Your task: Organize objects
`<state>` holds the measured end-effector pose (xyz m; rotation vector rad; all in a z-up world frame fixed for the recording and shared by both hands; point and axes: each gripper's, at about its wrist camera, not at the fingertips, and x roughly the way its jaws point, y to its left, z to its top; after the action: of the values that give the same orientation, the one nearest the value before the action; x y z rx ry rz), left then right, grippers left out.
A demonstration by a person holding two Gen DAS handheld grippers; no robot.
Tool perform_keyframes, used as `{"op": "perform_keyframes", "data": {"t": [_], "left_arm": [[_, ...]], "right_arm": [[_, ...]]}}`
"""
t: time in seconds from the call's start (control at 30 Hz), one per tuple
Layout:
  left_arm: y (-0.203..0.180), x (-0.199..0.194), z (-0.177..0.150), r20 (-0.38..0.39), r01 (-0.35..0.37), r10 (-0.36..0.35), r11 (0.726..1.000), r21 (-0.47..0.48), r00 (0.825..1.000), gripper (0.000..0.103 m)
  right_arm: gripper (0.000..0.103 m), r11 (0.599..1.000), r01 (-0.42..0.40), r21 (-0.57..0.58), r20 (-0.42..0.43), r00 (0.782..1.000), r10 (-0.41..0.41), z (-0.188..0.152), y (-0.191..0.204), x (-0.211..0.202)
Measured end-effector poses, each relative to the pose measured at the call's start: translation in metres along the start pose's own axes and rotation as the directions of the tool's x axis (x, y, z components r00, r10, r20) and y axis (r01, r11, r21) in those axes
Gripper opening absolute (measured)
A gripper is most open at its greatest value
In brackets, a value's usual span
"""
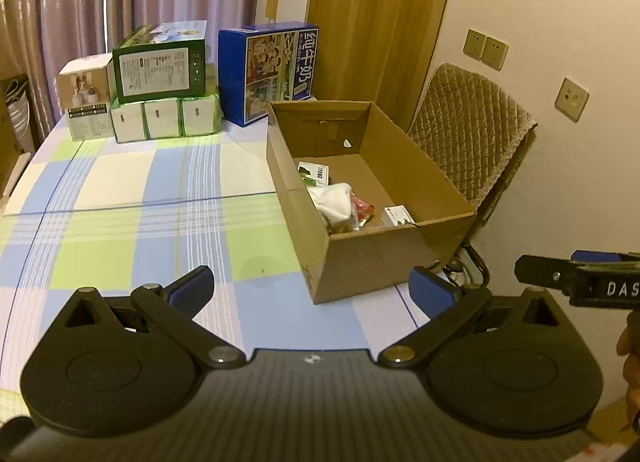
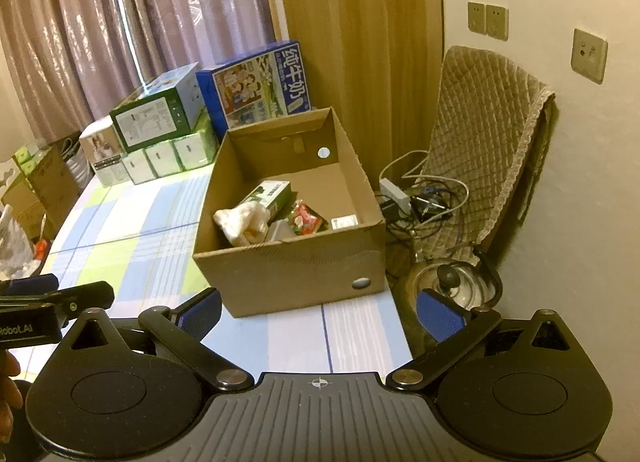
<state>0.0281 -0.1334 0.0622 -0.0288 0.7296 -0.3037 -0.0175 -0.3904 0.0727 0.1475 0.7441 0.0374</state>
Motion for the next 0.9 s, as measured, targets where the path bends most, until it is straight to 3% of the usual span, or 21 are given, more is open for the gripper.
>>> {"op": "perform_keyframes", "data": {"t": [0.37, 0.57, 0.9], "left_arm": [[-0.002, -0.019, -0.016, -0.011, -0.021, 0.021, 0.999, -0.027, 1.000, 0.102], [0.000, -0.021, -0.027, -0.033, -0.073, 0.072, 0.997, -0.012, 0.997, 0.102], [0.007, -0.025, -0.038, -0.060, -0.060, 0.058, 0.998, -0.036, 0.996, 0.102]], "right_arm": [[0.101, 1.000, -0.018, -0.023, -0.010, 1.000, 0.018, -0.013, 0.010, -0.015], [0.101, 0.999, -0.029, -0.044, -0.020, 0.999, 0.029, -0.019, 0.017, -0.017], [0.101, 0.996, -0.030, -0.078, -0.038, 0.999, 0.028, -0.026, 0.023, -0.014]]}}
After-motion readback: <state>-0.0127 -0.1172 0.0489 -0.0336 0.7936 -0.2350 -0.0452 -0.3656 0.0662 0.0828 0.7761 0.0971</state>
